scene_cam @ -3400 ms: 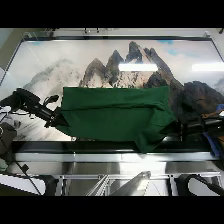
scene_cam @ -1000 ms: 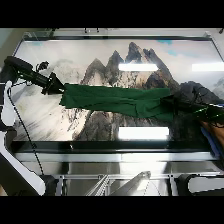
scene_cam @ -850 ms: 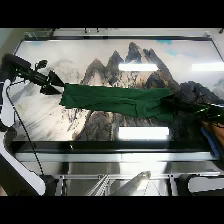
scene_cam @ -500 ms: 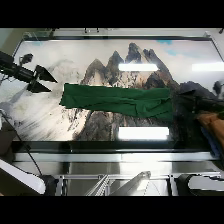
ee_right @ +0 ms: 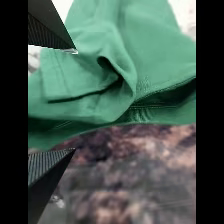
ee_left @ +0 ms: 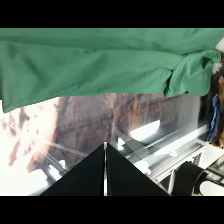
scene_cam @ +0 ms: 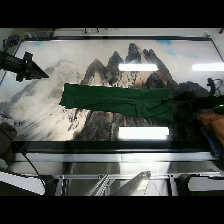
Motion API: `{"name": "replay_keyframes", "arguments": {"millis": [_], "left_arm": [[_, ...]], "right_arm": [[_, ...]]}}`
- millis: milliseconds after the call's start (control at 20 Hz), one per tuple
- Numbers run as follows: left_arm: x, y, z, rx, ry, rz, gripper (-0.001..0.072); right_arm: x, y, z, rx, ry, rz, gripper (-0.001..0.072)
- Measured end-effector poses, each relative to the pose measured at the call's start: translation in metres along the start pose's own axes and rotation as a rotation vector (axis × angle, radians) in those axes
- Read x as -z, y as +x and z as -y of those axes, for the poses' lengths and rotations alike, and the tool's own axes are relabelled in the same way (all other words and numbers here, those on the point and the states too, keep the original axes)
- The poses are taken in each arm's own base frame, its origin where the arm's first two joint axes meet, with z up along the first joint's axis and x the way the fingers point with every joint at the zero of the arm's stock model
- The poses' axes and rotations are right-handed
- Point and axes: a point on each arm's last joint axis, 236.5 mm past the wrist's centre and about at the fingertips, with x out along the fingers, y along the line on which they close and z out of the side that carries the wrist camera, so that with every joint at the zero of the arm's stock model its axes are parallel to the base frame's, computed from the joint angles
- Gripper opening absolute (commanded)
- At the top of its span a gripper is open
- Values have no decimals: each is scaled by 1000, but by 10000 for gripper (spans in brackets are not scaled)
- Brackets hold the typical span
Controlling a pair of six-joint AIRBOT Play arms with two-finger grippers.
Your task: Fold the shirts.
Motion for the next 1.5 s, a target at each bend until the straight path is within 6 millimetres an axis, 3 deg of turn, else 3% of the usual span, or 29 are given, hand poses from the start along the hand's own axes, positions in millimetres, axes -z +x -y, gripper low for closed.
{"name": "replay_keyframes", "arguments": {"millis": [300,350,400,500,650,850,1050,1200,1350,1500], "left_arm": [[1,18,29,1,67,-12,14],[0,20,32,2,74,-9,14],[0,23,35,2,81,-9,14],[-1,29,41,4,96,-10,14],[1,58,52,13,119,-61,14],[16,132,69,25,163,-205,13],[39,231,84,24,208,-327,13],[63,295,88,1,233,-408,13],[81,342,94,-33,249,-451,13],[101,373,99,-54,244,-477,13]], "right_arm": [[15,60,-13,-5,22,-110,680],[17,65,-15,-6,20,-121,493],[19,71,-15,-1,16,-128,251],[24,78,-18,-11,15,-150,29],[28,78,-43,-100,20,-171,28],[44,61,-70,-176,-13,-251,28],[48,28,-75,-191,-20,-278,28],[46,-3,-76,-216,-9,-271,28],[47,-31,-73,-249,8,-274,28],[45,-46,-69,-264,13,-264,28]]}}
